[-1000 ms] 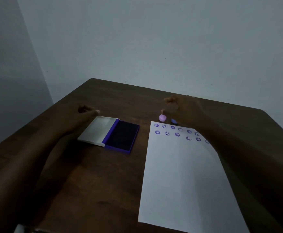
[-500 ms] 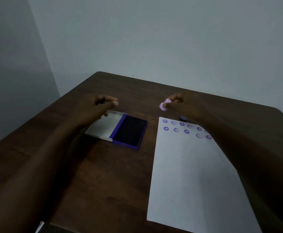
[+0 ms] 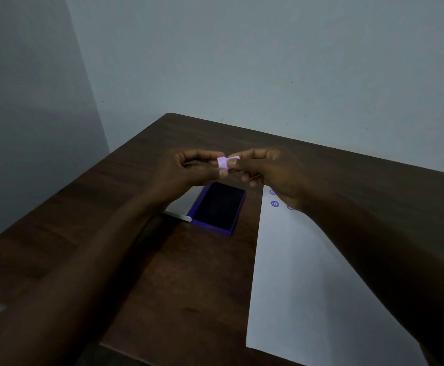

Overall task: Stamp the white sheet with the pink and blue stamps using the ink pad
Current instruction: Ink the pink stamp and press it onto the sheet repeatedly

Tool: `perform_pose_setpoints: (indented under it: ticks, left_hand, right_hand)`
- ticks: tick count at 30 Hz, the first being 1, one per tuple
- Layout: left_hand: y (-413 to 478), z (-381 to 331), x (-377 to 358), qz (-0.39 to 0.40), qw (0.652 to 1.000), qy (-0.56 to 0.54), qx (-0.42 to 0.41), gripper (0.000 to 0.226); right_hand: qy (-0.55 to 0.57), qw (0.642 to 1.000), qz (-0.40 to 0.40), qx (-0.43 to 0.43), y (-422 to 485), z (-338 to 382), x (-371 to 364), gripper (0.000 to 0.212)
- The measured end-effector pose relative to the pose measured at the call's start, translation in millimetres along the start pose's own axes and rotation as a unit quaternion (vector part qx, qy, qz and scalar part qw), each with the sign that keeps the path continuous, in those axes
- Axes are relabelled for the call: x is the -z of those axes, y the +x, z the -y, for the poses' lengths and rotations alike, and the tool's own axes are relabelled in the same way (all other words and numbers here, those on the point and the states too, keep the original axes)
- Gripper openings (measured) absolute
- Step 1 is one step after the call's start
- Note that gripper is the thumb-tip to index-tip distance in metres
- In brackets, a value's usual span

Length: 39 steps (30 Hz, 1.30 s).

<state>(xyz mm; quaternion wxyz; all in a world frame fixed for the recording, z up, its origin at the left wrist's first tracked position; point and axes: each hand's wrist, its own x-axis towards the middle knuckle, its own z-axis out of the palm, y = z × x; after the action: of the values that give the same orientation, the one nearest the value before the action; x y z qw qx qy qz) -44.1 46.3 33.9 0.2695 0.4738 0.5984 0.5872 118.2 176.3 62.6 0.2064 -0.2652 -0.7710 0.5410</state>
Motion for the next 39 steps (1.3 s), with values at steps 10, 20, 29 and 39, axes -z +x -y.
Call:
perform_pose_setpoints:
  ticks: [10,20,29,39]
  left_hand:
    - [3,1,5,-0.02,0.994,-0.091,0.049,0.028]
    - [11,10,24,-0.105,0.977,-0.156,0.098,0.027]
    - [14,11,26,-0.111,0.978,-0.137,0.107,0.022]
    - [13,7,26,-0.099,0.977,-0.158,0.1,0.024]
  right_hand:
    - [0.175,0.984,0.015,-0.034,-6,-4,11,0.021]
    - [-0.239,0.97,-0.011,0.032,-5,-5,9,0.027]
    - [-0.364,0.925,0.036,0.1,-2,-9,-16,0.029]
    - [-0.385,0.911,0.018,0.149,-6,-17,-24,0.025]
